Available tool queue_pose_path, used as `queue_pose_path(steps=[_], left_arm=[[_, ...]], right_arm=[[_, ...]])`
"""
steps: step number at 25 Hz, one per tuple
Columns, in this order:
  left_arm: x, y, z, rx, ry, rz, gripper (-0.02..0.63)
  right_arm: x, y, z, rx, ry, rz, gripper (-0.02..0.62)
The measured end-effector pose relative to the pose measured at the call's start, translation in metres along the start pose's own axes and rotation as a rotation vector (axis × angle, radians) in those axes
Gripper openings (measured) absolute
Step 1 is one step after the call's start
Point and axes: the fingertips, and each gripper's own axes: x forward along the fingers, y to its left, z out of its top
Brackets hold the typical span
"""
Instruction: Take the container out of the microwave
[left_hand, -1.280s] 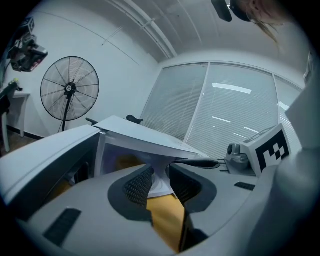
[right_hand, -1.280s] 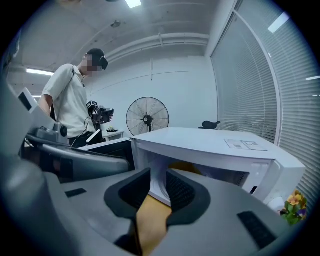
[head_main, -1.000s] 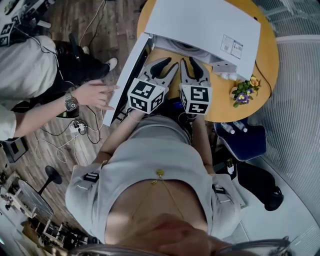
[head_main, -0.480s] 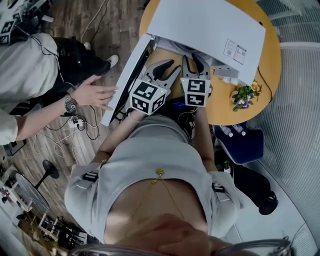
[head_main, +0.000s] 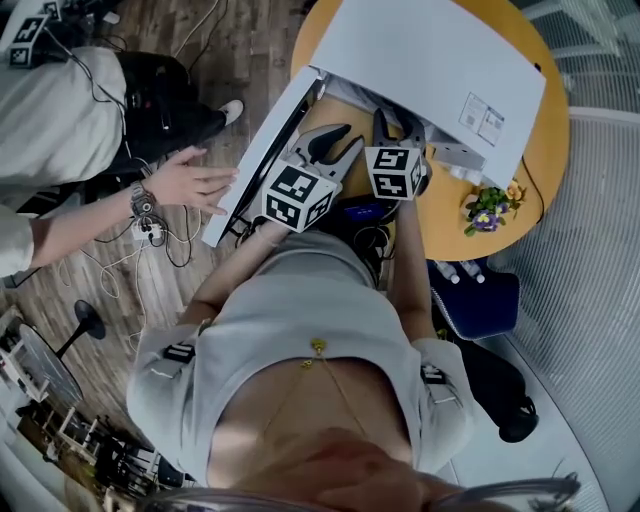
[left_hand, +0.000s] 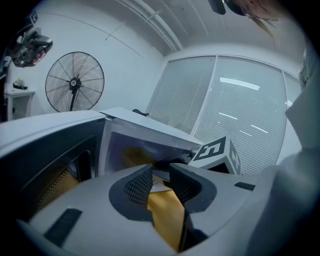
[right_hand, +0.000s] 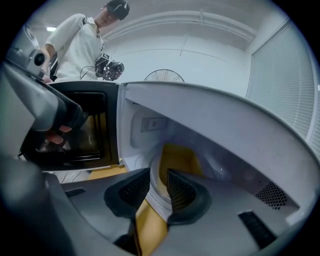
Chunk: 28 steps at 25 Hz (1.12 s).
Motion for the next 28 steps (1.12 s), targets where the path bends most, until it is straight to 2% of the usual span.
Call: queue_pose_path(steps=[8, 23, 28], left_arm=[[-0.007, 0.01, -0.004, -0.022, -0.001, 0.034, 0.114], [-0.023, 0.025, -0.01, -0.06, 0.001, 0.076, 0.113], [-0.025, 0.024, -0.012, -0.059, 0.0, 0.074, 0.114]], right_arm=[[0.024, 0.003, -0.012, -0.072, 0.059, 0.009, 0.115], [0.061, 0.007, -0.018, -0.099, 0.16, 0.079, 0.123], [0.064, 0.002, -0.017, -0.113, 0.163, 0.052, 0.061]])
